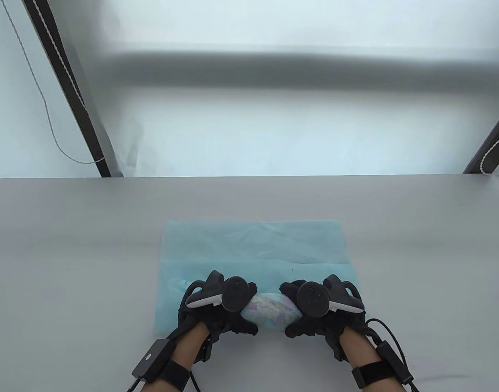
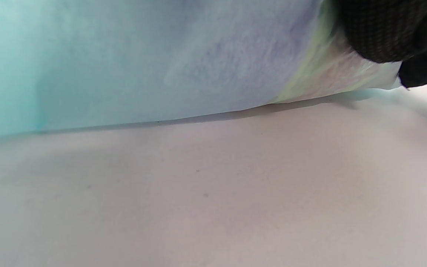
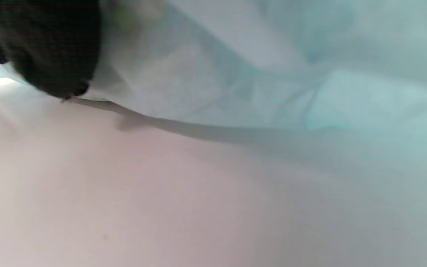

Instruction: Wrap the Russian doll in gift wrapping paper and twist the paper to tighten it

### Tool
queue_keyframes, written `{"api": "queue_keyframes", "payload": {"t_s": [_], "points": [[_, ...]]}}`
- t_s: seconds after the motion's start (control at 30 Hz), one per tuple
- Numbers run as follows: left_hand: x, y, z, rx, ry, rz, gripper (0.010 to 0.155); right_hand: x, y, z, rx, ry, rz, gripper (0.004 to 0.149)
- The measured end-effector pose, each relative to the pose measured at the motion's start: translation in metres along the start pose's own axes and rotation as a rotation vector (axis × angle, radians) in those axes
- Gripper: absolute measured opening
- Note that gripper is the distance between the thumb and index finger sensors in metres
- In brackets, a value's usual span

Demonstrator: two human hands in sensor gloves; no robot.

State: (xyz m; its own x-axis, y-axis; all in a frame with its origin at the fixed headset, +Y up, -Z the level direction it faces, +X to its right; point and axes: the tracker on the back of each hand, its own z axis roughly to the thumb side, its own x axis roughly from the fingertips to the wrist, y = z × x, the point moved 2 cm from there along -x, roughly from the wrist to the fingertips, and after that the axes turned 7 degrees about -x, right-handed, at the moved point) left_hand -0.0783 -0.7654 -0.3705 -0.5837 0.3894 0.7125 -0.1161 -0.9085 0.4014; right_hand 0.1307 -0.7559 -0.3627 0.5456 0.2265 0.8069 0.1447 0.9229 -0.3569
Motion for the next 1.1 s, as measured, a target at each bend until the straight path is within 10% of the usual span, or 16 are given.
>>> {"api": "queue_keyframes", "payload": {"t_s": [0.63,1.1], "points": [[0.002,0.001,0.007,-0.164,-0.038,0.082,0.106,0.002,0.002,-0.016,-0.191,-0.037,0.039,0.101],[0.006,0.003,0.001,-0.078,-0.041,-0.088,0.105,0.001,0.002,-0.002,-0.079,0.028,-0.025,0.105]]}}
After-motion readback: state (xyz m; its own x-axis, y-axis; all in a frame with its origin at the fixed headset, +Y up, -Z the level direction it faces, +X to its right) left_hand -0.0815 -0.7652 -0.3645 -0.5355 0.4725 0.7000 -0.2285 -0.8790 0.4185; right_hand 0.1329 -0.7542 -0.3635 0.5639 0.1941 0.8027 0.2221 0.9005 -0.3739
